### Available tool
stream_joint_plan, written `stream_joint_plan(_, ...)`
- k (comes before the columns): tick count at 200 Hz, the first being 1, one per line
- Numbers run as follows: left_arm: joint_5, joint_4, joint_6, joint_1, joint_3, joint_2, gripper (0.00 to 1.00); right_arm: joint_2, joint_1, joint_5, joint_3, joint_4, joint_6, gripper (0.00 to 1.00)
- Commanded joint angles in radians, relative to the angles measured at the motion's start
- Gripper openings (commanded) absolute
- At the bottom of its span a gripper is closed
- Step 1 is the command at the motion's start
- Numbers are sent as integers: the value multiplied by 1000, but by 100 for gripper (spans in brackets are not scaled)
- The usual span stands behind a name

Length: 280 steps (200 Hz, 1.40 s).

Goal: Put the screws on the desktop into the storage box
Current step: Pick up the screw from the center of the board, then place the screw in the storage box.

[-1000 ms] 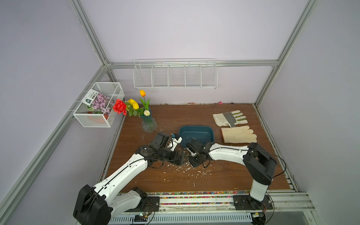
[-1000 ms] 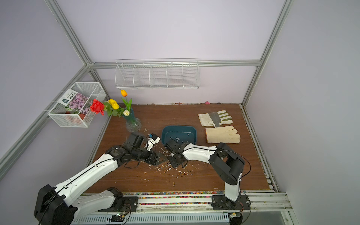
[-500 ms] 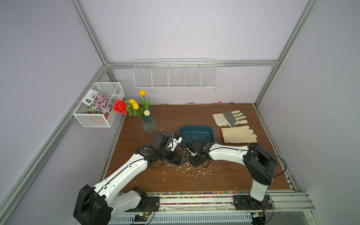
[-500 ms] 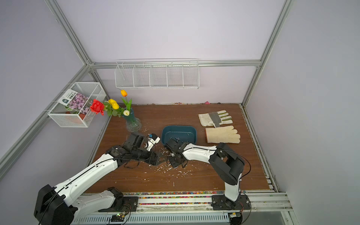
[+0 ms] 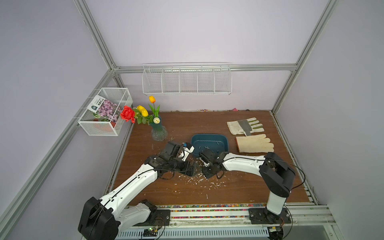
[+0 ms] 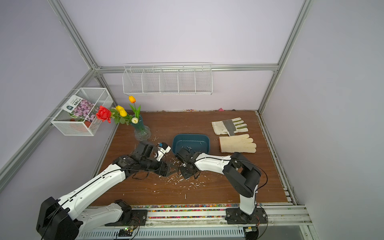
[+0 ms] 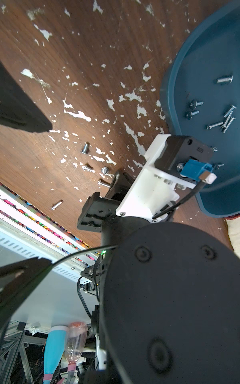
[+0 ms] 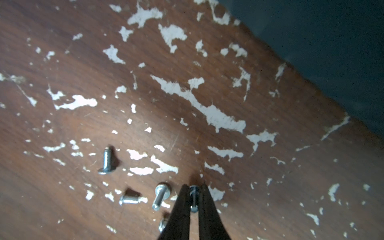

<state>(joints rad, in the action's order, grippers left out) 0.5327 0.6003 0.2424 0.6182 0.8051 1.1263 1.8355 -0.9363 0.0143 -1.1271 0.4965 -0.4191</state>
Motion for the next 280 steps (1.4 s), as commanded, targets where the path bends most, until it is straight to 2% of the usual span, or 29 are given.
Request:
stream_joint_plan(1, 16, -7, -1, 5, -5, 2, 97, -18, -5, 28, -20, 39, 18, 13)
stream_joint_plan(115, 25, -11, 1, 5, -8, -19, 97, -102, 78, 79, -100, 163, 103, 12)
stream_joint_plan(175, 27, -16, 2, 3, -10, -16, 97, -110, 172, 130, -242, 254, 166, 12)
stream_joint_plan(202, 24, -14, 5, 4, -8, -15, 97, -68, 217, 97, -304, 255, 186, 12)
stream_joint_plan(238, 18, -16, 4, 4, -9, -19, 98, 5, 252, 85, -390, 259, 206, 17)
stream_joint_plan(258, 21, -16, 3, 4, -8, -17, 98, 26, 262, 95, -420, 278, 213, 24)
stream_joint_plan(268, 22, -15, 1, 4, -8, -16, 98, 24, 263, 104, -417, 281, 215, 34)
stream_joint_plan(280, 24, -16, 1, 4, -8, -17, 98, 6, 262, 110, -397, 277, 212, 35)
